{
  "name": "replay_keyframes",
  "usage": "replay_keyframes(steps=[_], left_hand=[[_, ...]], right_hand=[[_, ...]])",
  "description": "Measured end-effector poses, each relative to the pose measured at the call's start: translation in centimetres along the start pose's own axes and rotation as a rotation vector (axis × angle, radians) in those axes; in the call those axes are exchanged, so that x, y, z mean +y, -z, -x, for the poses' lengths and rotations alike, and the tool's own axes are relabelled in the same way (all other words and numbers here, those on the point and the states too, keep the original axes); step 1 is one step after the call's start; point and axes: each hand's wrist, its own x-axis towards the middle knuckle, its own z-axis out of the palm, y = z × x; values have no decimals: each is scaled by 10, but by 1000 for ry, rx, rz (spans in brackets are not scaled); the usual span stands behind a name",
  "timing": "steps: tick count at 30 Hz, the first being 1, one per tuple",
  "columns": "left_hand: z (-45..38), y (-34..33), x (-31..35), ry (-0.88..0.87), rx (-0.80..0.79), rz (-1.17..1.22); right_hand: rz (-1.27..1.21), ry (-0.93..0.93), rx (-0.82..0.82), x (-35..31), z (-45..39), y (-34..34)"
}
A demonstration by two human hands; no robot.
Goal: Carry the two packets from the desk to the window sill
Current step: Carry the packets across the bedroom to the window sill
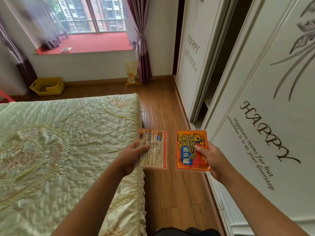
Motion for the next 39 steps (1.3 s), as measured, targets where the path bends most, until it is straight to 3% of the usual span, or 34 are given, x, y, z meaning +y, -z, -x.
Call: replay_keyframes(steps=[9, 28, 39], left_hand=[[-71, 19, 44, -14, 41, 39], [-269, -14, 163, -39, 140, 53], [-362, 43, 228, -63, 159, 68]], right_hand=[[9, -16, -47, -31, -88, -11], [-19, -50, -181, -136, -319, 15], [9, -67, -218, -184, -442, -34]])
